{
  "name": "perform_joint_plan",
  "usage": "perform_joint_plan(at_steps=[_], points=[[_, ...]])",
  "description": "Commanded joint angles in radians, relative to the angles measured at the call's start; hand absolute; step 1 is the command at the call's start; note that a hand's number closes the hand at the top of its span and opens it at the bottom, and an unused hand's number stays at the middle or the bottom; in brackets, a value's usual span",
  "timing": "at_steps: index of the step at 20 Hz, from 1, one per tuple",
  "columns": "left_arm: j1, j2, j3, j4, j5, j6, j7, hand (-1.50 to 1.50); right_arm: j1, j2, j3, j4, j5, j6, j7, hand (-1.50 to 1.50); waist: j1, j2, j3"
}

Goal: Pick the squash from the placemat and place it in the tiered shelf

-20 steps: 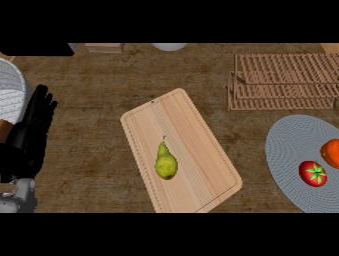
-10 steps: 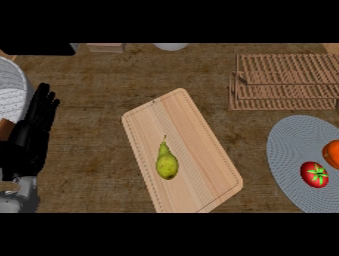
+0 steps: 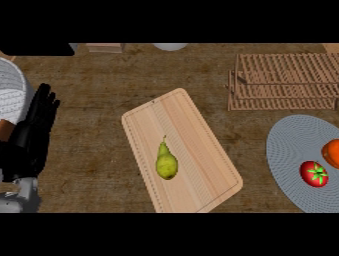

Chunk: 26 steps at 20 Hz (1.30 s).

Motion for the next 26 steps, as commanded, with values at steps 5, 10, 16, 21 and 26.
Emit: perform_joint_plan(at_steps=[5,10,16,21,26], points=[[-0.001,-0.025,0.058,0.014,-0.02,-0.044,0.001,0.0,0.039,0.102,-0.084,0.082,0.144,0.007,-0.071,-1.5,-0.007,-0.001,0.0],[0.033,-0.048,0.038,-0.055,-0.07,-0.031,0.031,0.0,0.018,0.203,-0.08,0.208,0.243,-0.051,-0.159,-1.5,-0.003,-0.001,0.0],[0.03,-0.058,0.074,-0.041,-0.071,-0.082,0.029,0.0,0.118,0.208,-0.158,0.134,0.267,-0.006,-0.179,-1.5,-0.01,-0.002,0.0],[-0.028,-0.06,0.107,0.004,-0.081,-0.095,0.036,0.0,0.11,0.244,-0.199,0.242,0.316,-0.081,-0.321,-1.5,-0.012,-0.001,0.0],[0.039,-0.086,0.118,-0.091,-0.079,-0.117,0.056,0.0,-0.012,0.306,-0.219,0.406,0.402,-0.084,-0.386,-1.5,-0.003,-0.001,0.0]])
